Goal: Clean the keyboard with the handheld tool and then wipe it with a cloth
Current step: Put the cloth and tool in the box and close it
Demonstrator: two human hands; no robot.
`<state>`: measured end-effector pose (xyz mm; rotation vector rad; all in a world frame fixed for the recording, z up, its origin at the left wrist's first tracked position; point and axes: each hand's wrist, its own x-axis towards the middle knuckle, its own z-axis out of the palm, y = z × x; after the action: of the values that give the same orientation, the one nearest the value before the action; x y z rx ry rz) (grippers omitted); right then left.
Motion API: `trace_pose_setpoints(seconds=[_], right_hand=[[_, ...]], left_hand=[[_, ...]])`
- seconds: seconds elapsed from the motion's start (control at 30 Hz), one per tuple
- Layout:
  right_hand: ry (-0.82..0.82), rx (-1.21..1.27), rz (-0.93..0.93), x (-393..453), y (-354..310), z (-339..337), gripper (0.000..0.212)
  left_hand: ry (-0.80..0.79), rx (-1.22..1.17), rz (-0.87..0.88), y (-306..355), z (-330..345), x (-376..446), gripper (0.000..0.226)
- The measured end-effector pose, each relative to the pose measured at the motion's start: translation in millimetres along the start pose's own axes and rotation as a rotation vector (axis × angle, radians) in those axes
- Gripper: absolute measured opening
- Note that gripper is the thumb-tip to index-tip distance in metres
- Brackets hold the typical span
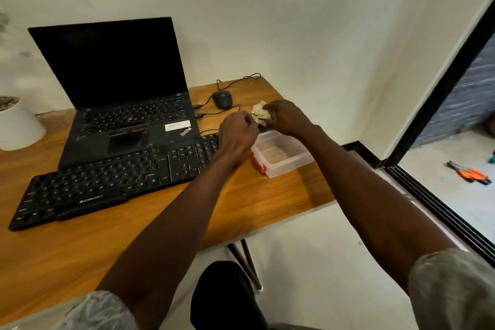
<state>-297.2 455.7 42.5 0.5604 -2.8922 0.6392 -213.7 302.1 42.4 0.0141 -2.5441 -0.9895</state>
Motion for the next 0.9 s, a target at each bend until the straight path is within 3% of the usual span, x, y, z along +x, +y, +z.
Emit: trace_pose_setpoints(seconds=[0.17,0.37,0.43,0.53,0.7,0.9], right_hand=[[0.059,0.082,0.027,4,-2,0,0.035],[0.323,0.133,-0.025,-18,-17,-25,0.029],[0.336,0.132,-0.030,-34,-24,-43,0.029],[0.240,0.066,-0.010,-63,-34,-55,0.025],[0.000,-0.268,0.092,-98,-43,-25,0.028],[-0.355,-0.106,0.165,-77,-42,-34,0.044]], left_hand=[[-0.110,-0.020,-0.009,-4,5,-7,0.018],[-0.117,-0.024,-0.059,-7,12,-13,0.017],[-0.125,-0.040,-0.076,-7,13,-12,0.017],[-0.144,-0.063,-0.099,-6,12,-13,0.017],[-0.127,-0.114,-0.096,-4,10,-16,0.017],[-0.123,-0.136,-0.117,-4,10,-19,0.017]])
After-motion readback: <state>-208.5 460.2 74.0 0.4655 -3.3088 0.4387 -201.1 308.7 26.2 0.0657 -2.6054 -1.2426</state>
